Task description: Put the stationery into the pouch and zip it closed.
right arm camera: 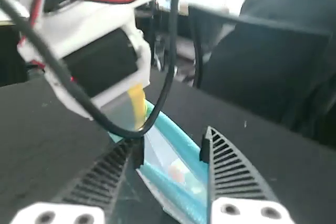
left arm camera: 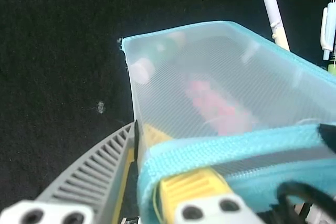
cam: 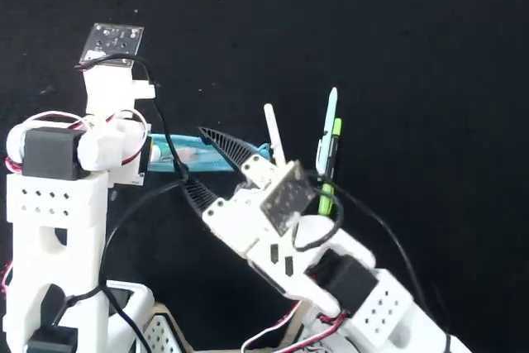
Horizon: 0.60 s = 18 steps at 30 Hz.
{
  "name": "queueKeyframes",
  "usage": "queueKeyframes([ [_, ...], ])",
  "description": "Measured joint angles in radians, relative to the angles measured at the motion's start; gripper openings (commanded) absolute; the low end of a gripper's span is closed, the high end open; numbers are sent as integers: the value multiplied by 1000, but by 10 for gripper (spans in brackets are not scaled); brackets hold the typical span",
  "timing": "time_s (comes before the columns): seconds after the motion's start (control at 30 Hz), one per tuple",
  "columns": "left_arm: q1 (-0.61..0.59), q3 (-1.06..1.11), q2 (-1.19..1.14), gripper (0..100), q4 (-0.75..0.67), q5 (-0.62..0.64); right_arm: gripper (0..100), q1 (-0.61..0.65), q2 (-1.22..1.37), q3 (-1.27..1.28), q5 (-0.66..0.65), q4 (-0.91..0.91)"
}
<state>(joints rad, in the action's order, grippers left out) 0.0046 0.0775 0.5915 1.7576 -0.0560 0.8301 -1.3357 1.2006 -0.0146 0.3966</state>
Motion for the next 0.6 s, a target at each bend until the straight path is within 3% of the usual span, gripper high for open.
queueKeyframes([
  [0.3, -5, 0, -2, 30, 0, 2, 102, -51, 12, -216, 17, 98],
  [0.6, -5, 0, -2, 30, 0, 0, 144, -522, 21, -264, 26, 238],
])
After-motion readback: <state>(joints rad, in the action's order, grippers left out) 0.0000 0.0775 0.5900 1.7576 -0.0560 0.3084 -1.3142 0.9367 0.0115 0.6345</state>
